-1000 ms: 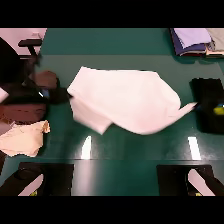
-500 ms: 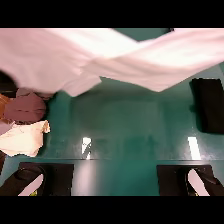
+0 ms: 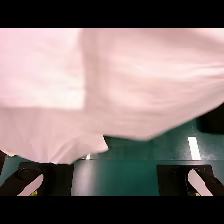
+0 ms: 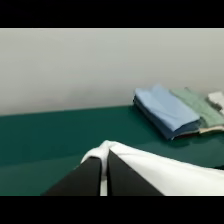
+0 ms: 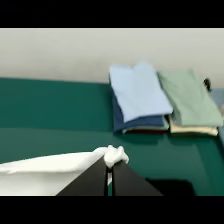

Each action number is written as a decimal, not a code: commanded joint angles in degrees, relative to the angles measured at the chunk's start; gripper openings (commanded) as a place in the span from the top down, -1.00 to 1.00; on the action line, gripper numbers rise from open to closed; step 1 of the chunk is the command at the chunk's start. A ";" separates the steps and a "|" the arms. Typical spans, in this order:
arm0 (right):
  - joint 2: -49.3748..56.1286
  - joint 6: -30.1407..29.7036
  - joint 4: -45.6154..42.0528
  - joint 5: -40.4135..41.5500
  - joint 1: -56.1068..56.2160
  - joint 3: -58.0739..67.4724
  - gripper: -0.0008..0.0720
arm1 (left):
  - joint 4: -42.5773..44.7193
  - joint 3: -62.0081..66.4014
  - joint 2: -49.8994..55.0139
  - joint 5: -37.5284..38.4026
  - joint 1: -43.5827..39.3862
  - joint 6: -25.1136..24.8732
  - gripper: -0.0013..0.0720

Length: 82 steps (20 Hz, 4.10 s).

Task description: Fold the shirts.

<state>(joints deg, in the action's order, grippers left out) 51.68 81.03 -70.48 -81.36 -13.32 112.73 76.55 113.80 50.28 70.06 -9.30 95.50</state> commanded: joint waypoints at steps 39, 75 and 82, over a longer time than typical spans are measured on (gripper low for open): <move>24.59 -0.59 1.55 2.64 4.52 -39.04 -0.11 | -4.90 -47.47 24.81 4.28 12.20 -9.84 -0.38; 10.60 -2.49 -0.96 -2.34 -20.48 -79.17 -0.27 | -25.35 -89.53 -9.05 -2.56 12.20 -11.56 0.90; 15.17 -2.60 6.97 8.59 -12.13 -81.64 0.41 | -25.27 -89.53 -9.05 -1.66 12.20 -11.56 0.90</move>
<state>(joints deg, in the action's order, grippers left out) 65.98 78.50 -65.30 -78.59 -28.73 32.32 51.18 24.12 41.30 68.01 2.90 83.99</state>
